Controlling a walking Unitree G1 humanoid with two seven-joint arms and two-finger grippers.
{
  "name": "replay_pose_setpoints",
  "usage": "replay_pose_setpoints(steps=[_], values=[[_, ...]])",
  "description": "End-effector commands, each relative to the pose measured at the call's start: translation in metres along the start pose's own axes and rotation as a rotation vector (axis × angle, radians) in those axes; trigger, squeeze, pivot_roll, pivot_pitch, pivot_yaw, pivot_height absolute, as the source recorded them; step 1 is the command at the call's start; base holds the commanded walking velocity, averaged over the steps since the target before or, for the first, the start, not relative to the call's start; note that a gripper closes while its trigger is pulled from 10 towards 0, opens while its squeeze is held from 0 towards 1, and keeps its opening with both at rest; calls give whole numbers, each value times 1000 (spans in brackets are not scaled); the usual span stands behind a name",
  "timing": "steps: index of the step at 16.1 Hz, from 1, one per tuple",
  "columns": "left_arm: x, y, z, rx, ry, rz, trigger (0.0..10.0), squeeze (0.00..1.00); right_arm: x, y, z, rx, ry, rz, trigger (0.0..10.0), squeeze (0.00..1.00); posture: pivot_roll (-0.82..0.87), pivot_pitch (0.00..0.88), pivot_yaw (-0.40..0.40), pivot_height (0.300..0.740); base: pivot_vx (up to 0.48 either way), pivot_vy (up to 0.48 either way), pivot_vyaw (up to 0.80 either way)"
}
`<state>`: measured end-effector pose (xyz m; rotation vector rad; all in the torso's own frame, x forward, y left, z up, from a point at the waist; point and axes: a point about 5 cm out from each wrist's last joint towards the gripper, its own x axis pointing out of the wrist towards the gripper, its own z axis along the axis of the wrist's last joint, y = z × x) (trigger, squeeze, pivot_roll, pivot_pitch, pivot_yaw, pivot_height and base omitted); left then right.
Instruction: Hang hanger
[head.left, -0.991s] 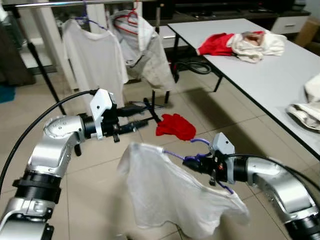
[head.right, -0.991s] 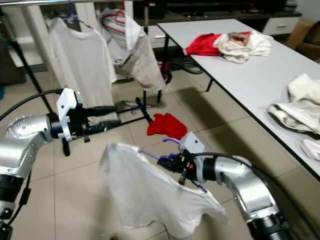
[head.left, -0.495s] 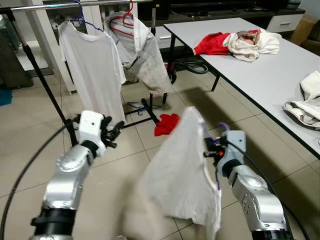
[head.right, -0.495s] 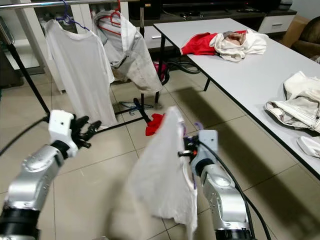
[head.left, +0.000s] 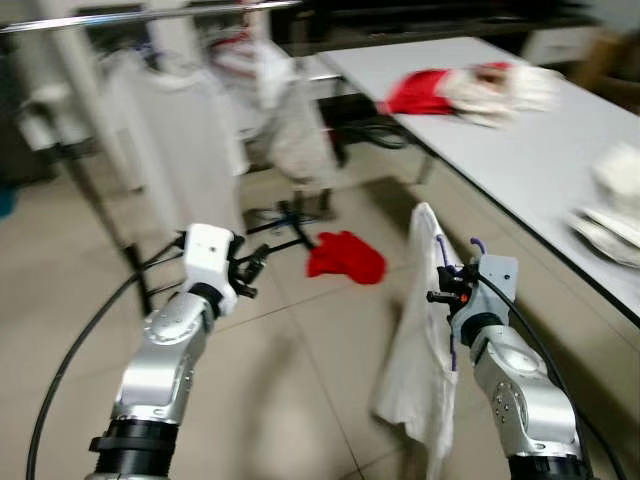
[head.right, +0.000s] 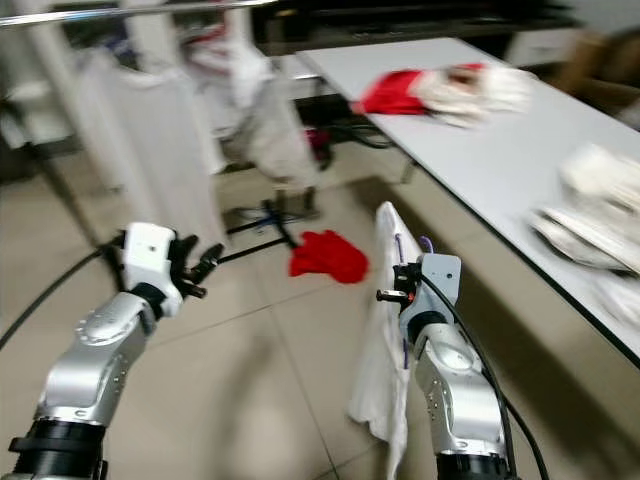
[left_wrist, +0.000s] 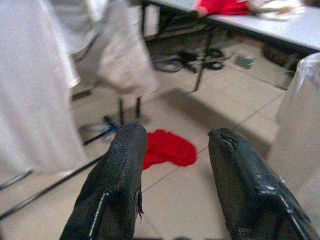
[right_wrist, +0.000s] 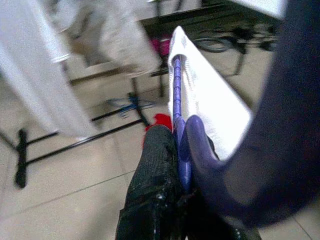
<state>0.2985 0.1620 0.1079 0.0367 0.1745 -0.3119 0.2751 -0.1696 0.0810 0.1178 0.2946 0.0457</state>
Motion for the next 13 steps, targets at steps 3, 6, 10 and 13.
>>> replay_pose_setpoints(steps=[3, 6, 10, 13], values=[[-2, 4, 0, 11, 15, 26, 10000, 0, 11, 13, 14, -28, -45, 72, 10000, 0, -133, 0, -7, 740, 379, 0, 800], [-8, 9, -3, 8, 15, 70, 10000, 0, 13, 17, 10, -37, -32, 104, 10000, 0, -105, 0, -41, 740, 375, 0, 800], [-18, 10, -3, 11, -9, 91, 10000, 0, 14, 21, 8, -39, -28, 129, 10000, 0, -83, 0, -63, 740, 367, 0, 772], [-17, 12, 0, 22, -12, 96, 10000, 0, 13, 18, 15, -8, -71, 66, 10000, 0, -104, 0, -48, 740, 360, 0, 0]])
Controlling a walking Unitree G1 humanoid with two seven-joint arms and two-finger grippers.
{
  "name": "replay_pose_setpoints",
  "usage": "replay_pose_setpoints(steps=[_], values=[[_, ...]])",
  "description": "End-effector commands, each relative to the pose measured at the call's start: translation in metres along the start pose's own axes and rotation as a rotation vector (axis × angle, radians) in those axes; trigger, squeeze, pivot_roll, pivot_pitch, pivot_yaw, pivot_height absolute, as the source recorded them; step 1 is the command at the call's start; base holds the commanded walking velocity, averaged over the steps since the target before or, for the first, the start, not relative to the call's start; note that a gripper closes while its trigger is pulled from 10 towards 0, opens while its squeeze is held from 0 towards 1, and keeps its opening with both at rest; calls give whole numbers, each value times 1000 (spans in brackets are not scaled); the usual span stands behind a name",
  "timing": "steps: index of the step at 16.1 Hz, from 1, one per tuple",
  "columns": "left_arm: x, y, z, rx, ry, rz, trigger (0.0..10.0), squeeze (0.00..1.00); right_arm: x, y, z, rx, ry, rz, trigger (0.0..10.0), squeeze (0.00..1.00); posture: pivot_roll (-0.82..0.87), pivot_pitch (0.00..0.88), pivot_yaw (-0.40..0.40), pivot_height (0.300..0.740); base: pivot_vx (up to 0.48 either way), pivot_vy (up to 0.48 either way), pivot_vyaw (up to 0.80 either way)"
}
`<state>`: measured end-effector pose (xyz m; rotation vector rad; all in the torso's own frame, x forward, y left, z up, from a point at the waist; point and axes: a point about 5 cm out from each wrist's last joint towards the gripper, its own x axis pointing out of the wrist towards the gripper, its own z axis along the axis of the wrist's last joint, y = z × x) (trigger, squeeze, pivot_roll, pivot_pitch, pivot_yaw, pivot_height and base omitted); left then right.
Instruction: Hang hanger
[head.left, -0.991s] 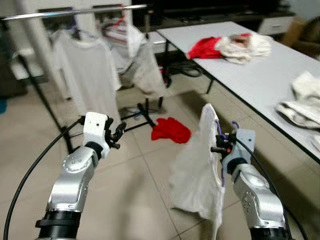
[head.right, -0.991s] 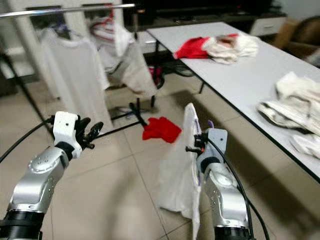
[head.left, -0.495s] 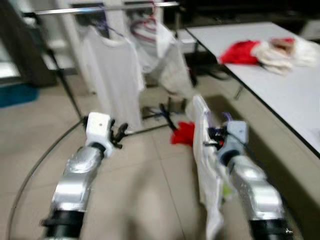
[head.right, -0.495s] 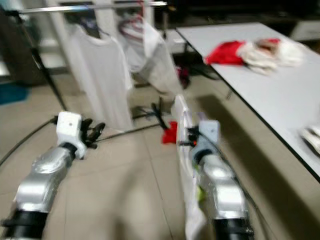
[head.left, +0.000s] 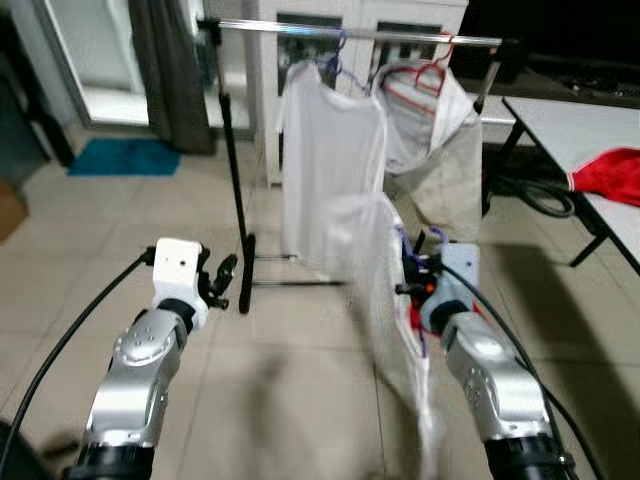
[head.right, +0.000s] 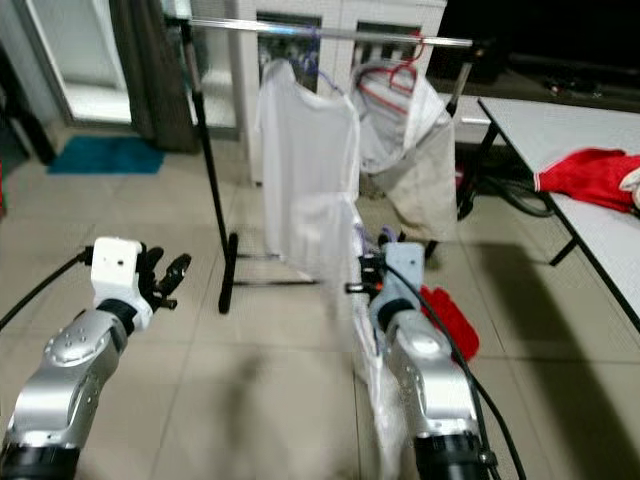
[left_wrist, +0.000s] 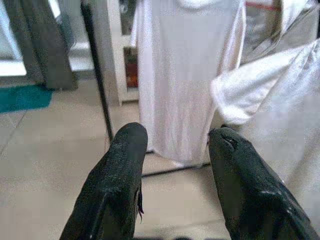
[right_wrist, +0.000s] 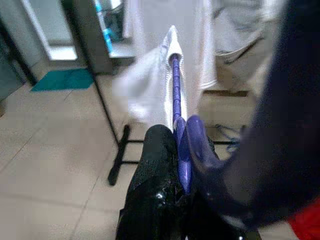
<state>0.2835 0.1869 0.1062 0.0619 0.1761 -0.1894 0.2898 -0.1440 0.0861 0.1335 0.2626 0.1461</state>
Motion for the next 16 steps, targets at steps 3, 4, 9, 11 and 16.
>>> replay_pose_setpoints(steps=[3, 4, 9, 11, 16], values=[[6, -11, 8, 10, -22, -42, 10000, 0, -4, -6, 13, -17, -64, -31, 10000, 0, -120, 0, -30, 740, 358, 0, 0], [6, -12, 8, 10, -21, -49, 10000, 0, -5, -6, 12, -14, -64, -38, 10000, 0, -123, 0, -27, 740, 352, 0, 0], [9, -15, 10, 7, -23, -71, 10000, 0, -7, -8, 11, -14, -63, -49, 10000, 0, -125, 0, -24, 740, 354, 0, 0], [8, -15, 9, 6, -20, -72, 10000, 0, -7, -8, 9, -11, -57, -49, 10000, 0, -118, 0, -33, 740, 352, 0, 0], [6, -12, 9, 5, -24, -61, 10000, 0, -4, -8, 10, -37, -45, -27, 10000, 0, -111, 0, -48, 740, 355, 0, 0]])
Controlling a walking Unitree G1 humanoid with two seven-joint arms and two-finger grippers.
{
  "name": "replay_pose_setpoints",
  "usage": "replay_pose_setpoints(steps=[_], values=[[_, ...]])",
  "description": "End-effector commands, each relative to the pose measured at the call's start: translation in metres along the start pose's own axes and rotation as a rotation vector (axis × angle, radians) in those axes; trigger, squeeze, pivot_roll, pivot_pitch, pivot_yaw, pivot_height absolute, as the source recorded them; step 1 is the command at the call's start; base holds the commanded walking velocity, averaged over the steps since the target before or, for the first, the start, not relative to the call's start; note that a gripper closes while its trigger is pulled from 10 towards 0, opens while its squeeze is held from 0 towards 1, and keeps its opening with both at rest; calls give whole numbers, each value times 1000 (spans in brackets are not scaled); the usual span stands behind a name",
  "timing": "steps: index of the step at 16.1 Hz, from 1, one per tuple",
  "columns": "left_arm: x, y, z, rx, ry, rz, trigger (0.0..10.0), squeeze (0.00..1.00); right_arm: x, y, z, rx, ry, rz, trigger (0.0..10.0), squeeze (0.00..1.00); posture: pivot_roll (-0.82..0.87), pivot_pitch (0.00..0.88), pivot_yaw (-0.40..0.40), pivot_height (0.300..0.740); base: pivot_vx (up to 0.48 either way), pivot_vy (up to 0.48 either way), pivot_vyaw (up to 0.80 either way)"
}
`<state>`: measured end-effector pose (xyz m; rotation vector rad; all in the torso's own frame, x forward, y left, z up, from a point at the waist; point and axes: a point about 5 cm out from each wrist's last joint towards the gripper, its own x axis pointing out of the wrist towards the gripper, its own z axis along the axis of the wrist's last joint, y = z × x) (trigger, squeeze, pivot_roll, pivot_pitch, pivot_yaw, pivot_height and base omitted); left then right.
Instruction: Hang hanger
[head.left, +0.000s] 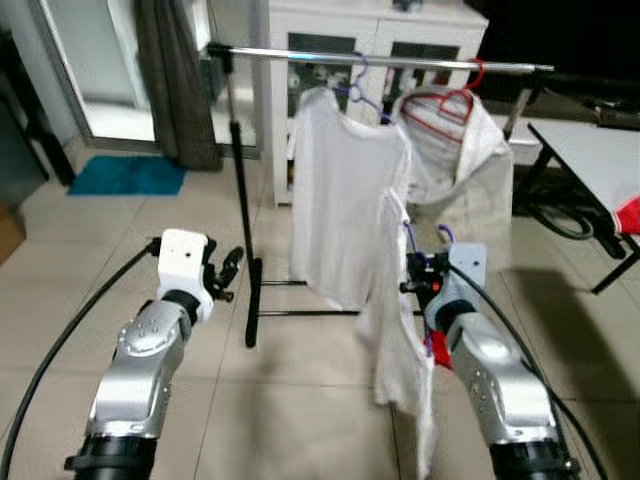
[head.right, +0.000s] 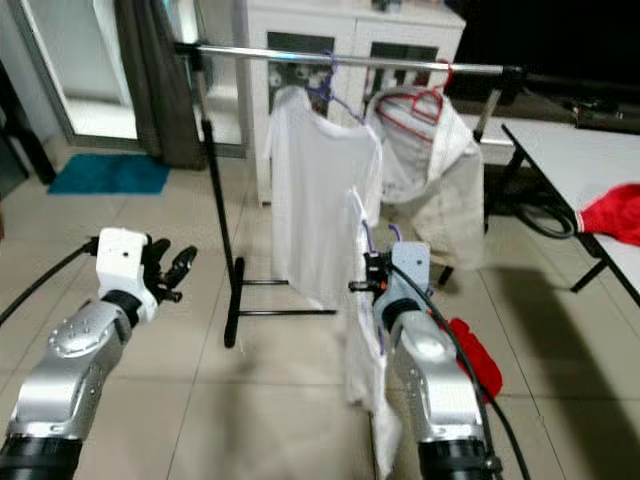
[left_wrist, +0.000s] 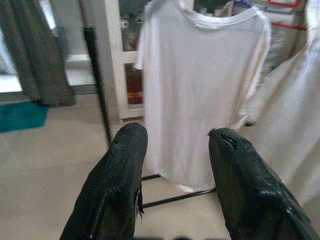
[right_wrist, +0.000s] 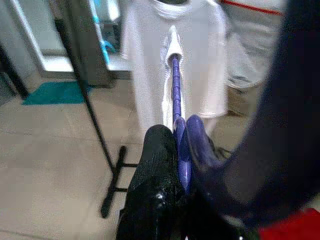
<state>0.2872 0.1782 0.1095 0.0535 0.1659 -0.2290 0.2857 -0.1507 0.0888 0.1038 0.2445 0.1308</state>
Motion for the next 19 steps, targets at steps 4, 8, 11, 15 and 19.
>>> replay_pose_setpoints(steps=[4, 8, 11, 15, 19], values=[[0, -4, 2, 4, -9, -16, 10000, 0, 3, -2, 6, -17, -20, 3, 10000, 0, -107, 0, -55, 740, 354, 0, 0], [-1, -4, 2, 6, -10, -12, 10000, 0, 3, -2, 7, -18, -19, 7, 10000, 0, -101, 0, -59, 740, 354, 0, 0], [-2, -3, 2, 16, -6, -14, 10000, 0, 4, 1, 6, -27, -19, 16, 10000, 0, -99, 0, -59, 740, 356, 0, 0], [-2, -5, 3, 21, -4, -16, 10000, 0, 3, 1, 5, -31, -12, 20, 10000, 0, -100, 0, -57, 740, 353, 0, 0], [-2, -5, 4, 26, -3, -20, 10000, 0, 4, 3, 4, -31, -8, 21, 10000, 0, -96, 0, -56, 740, 354, 0, 0]])
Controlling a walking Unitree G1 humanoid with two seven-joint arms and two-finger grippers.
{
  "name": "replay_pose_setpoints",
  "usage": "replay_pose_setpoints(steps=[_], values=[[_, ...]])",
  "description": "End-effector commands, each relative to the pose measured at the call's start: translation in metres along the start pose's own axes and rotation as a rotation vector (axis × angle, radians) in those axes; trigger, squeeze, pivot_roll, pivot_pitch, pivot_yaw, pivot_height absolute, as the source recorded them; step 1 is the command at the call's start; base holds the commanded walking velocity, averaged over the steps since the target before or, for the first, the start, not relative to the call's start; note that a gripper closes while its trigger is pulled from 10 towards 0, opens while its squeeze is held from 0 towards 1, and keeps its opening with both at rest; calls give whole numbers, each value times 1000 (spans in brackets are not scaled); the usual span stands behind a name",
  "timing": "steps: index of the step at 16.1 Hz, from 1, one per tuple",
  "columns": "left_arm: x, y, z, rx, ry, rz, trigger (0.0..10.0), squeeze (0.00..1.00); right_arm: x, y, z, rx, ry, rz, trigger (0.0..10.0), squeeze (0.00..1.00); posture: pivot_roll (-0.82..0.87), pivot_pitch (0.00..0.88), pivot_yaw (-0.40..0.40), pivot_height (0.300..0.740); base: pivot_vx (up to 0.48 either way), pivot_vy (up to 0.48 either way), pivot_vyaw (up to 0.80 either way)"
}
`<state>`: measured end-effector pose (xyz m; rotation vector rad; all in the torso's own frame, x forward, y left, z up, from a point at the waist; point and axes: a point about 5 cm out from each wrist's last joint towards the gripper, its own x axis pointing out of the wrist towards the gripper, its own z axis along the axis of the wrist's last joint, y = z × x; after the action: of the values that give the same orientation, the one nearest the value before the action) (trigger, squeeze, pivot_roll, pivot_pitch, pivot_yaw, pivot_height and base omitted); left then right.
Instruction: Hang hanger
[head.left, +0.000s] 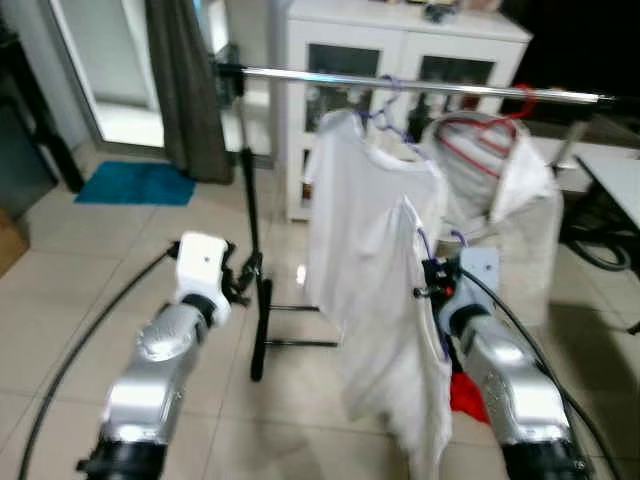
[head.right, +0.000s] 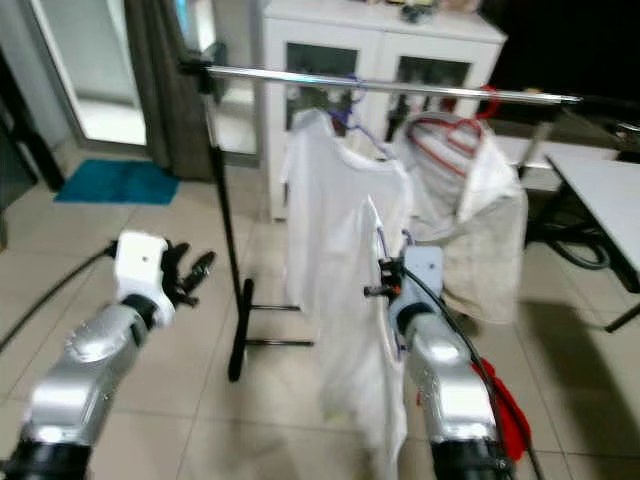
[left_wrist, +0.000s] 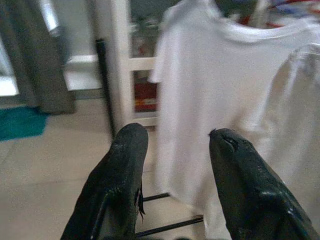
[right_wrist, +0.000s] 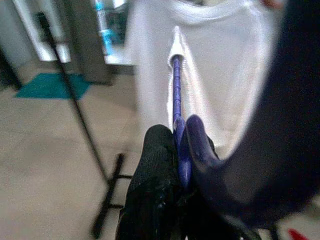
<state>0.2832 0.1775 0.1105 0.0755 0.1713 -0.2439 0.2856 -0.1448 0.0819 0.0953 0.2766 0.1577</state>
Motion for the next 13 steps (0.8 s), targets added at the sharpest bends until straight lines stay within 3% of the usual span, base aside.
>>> replay_pose_setpoints(steps=[1, 9, 13], values=[[1, -3, 4, 5, -10, -7, 10000, 0, 1, -2, 11, -23, -41, -3, 10000, 0, -94, 0, -57, 740, 352, 0, 0], [-3, -5, 3, 5, -8, -8, 10000, 0, -1, -1, 9, -30, -28, 7, 10000, 0, -94, 0, -62, 740, 354, 0, 0], [-3, -6, 2, 12, -1, -21, 10000, 0, -1, 5, 7, -84, -7, 52, 10000, 0, -93, 0, -51, 740, 355, 0, 200]])
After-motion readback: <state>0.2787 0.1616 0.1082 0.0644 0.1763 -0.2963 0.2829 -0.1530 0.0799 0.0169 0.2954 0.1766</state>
